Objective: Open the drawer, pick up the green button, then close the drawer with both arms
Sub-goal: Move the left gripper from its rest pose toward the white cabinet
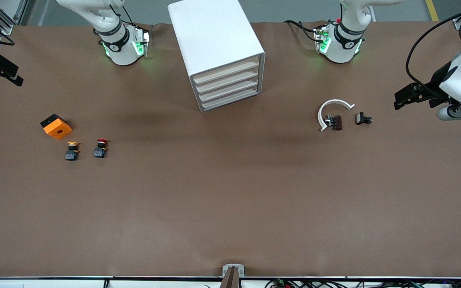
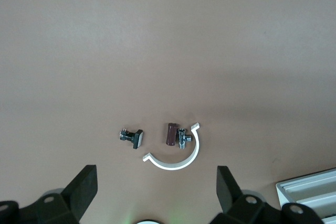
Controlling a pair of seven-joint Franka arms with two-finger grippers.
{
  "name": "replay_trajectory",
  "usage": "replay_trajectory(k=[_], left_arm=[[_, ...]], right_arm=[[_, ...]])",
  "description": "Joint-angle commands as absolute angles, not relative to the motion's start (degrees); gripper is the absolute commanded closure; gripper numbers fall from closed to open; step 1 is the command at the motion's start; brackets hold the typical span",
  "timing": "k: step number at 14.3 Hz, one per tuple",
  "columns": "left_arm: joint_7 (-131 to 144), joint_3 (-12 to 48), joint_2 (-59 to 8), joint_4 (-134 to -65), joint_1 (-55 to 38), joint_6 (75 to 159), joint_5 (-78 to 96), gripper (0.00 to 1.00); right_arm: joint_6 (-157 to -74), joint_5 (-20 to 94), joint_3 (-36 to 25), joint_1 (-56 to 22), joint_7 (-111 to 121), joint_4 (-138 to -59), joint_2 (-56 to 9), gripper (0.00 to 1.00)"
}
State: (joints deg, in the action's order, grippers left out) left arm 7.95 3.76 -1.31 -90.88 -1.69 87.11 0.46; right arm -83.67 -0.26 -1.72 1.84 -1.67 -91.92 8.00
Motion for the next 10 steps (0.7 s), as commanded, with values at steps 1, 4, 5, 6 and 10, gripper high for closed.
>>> replay_trajectory(k=[1,4,5,6,10], left_arm=[[8.61,3.60,-2.98,-91.92,-2.29,86.40,1.32,0.00],[8.70,3.87,-6.14,-92.37,-2.72,86.66,1.32,0.00],[8.70,4.04,-7.20,-92.37,-3.16,86.92,1.41,0.00],[8.70,4.13,-8.43,-92.37,-3.34,87.36,1.41,0.00],[10.01,4.31,-13.61,-92.37,-4.66,89.82,1.58,0.00]], right_arm=[[-83.85,-0.35,-1.05,2.72,-1.76,-90.79,7.83,0.00],[-83.76,-0.35,-1.05,2.99,-1.14,-89.56,6.68,0.00],[-83.85,-0.35,-1.14,2.99,-1.14,-89.47,6.68,0.00],[-83.93,-0.35,-1.14,3.08,-1.14,-89.21,6.59,0.00],[-83.94,-0.18,-1.14,3.08,-1.23,-87.37,5.37,0.00]])
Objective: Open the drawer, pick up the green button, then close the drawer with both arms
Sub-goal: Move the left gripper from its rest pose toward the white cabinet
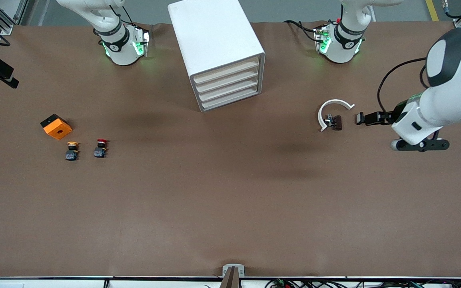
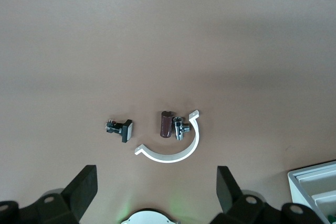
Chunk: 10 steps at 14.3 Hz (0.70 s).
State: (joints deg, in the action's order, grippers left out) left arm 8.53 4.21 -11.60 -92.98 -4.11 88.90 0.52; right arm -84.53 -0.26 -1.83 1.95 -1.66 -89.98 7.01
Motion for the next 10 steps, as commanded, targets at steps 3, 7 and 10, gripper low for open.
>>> replay_trajectory(k=[3,7,10], left_arm=[[12.39,4.83,-17.39,-92.29,-6.41,92.37,2.64,0.00],[19.40,5.01,-21.79,-92.29,-10.45,94.74,2.64,0.00],[27.66,4.92,-24.43,-92.11,-13.79,96.76,2.55,0.00]], right_arm=[[-83.94,-0.26,-1.14,3.08,-1.32,-85.87,4.13,0.00],[-84.11,-0.09,-1.23,3.25,-1.67,-85.78,3.69,0.00],[-84.02,0.97,-1.32,3.16,-1.76,-85.87,2.38,0.00]])
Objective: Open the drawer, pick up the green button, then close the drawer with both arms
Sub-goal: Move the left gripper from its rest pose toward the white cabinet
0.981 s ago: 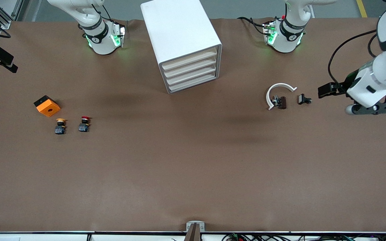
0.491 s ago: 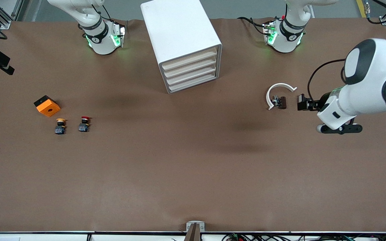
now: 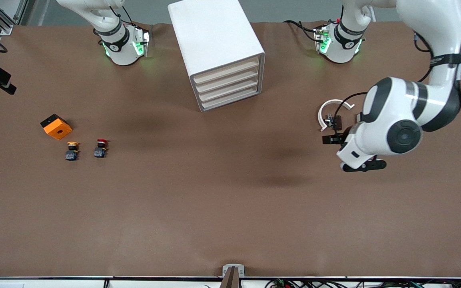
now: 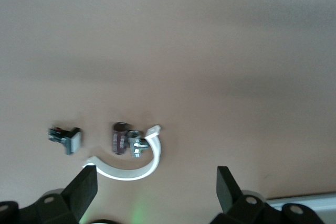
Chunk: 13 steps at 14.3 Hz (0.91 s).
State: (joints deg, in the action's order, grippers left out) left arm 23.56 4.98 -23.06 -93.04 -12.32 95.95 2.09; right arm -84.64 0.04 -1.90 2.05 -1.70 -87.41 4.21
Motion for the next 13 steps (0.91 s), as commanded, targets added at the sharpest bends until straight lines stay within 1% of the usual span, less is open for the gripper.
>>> replay_trajectory(k=[1,5,12,13], left_arm=[[29.34,5.01,-25.04,-91.85,-13.97,96.77,2.55,0.00],[39.25,5.10,-28.03,-91.06,-16.43,96.86,2.55,0.00],[58.77,5.18,-34.79,-88.24,-22.05,97.03,2.55,0.00],[62.63,5.45,-36.28,-86.68,-22.23,97.03,2.98,0.00]], right_arm=[[-84.11,1.05,-1.32,3.08,-1.24,-85.87,2.11,0.00],[-85.25,0.70,-1.23,2.55,-1.06,-85.78,-1.22,0.00],[-85.78,0.26,-1.14,2.46,-0.97,-85.78,-2.81,0.00],[-85.87,0.35,-1.14,2.55,-1.05,-85.78,-2.99,0.00]])
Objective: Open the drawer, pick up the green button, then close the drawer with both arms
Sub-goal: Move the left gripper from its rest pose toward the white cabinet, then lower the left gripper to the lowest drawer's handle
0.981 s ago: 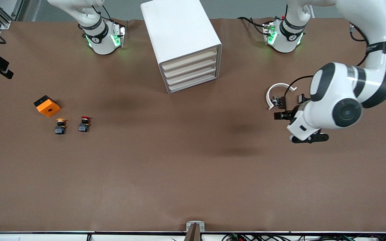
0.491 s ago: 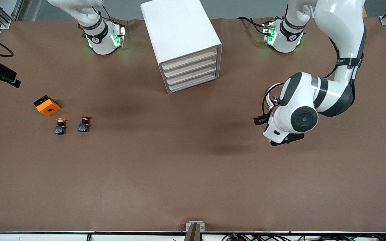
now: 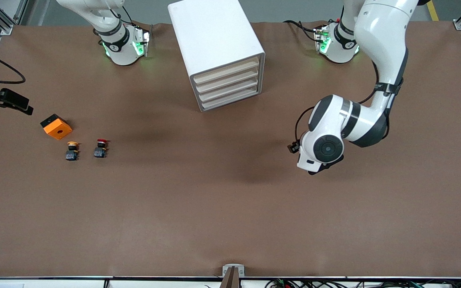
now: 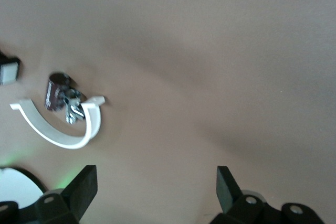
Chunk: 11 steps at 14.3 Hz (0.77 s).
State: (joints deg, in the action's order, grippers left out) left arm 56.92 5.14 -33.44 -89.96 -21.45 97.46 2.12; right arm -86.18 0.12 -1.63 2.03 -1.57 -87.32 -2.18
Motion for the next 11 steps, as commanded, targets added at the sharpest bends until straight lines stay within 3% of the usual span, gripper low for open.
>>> replay_trajectory(k=[1,11], left_arm=[[65.80,6.41,-37.52,-85.70,-22.24,97.03,3.25,0.00],[88.41,9.76,-43.77,-83.67,-21.98,95.63,12.20,0.00]], right_arm=[[-85.87,0.26,-1.14,2.55,-0.97,-85.78,-4.03,0.00],[-86.04,-0.79,-1.41,3.69,-0.97,-85.78,-9.32,0.00]])
